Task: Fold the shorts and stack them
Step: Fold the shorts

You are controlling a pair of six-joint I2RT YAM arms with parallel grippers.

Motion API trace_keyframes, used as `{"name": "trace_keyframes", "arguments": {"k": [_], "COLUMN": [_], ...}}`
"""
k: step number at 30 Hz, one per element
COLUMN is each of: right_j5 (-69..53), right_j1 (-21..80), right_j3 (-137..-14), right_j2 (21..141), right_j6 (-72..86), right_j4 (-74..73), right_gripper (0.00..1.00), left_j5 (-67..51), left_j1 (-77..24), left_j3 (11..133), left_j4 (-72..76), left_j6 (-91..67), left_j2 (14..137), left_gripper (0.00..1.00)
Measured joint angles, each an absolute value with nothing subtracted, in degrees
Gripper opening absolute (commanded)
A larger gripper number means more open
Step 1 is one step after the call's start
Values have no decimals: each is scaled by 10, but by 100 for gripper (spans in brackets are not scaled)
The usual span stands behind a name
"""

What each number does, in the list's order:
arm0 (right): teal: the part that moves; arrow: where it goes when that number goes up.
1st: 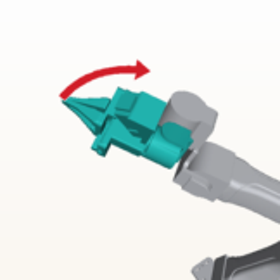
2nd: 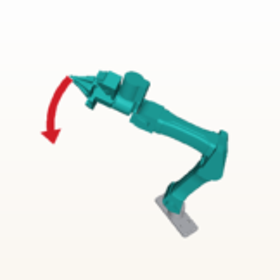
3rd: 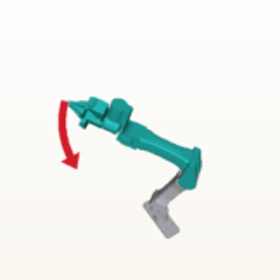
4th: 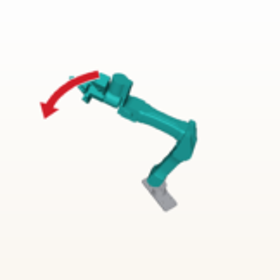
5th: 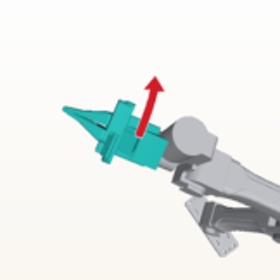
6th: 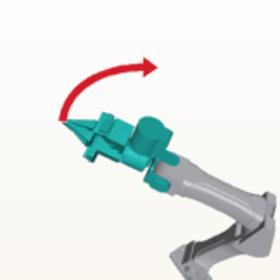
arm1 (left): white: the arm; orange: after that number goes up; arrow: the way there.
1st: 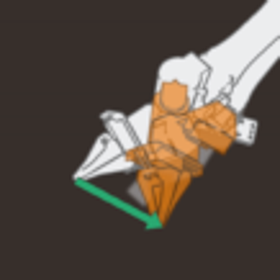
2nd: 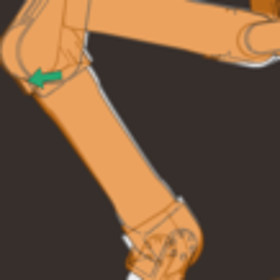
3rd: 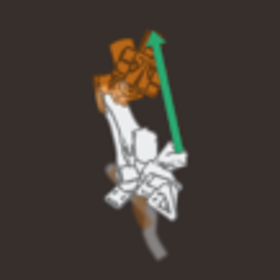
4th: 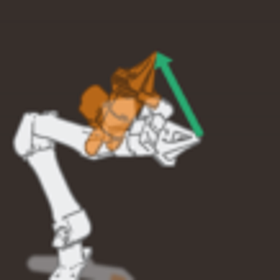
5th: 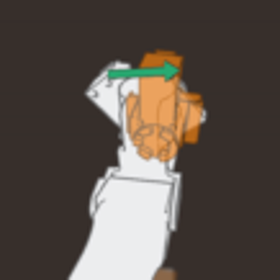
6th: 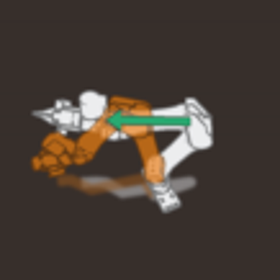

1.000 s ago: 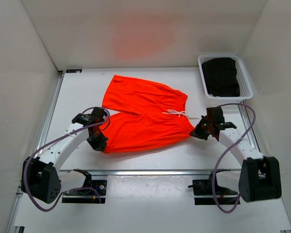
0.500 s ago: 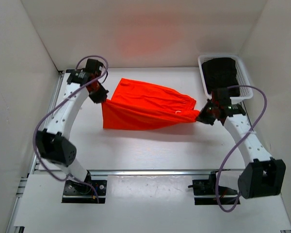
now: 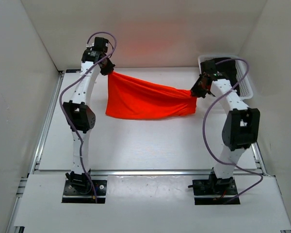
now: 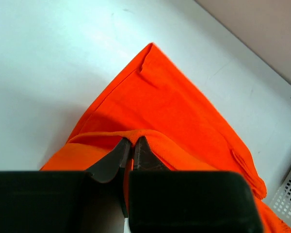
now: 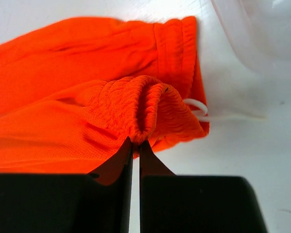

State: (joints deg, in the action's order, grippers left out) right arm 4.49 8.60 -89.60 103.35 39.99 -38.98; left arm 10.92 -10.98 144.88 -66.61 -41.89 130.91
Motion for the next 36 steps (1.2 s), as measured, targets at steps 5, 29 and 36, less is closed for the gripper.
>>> {"name": "trace_keyframes", "arguments": {"k": [5, 29, 36], "right_j5": [59, 7, -2], "right_j1": [79, 120, 122], "right_j3": [-1004, -930, -894], "right_j2": [1146, 1070, 1018], "right_j6": [402, 431, 431], "right_j4": [-400, -336, -321], "right_gripper": [0, 87, 87], "left_j5": [70, -3, -10], "left_j1": [-102, -79, -80], "left_j3": [1525, 1120, 1026], "left_j4": [-601, -455, -486], "left_j6": [-402, -362, -351], "left_j2": [1414, 1197, 1212], "left_gripper": [10, 95, 98]}}
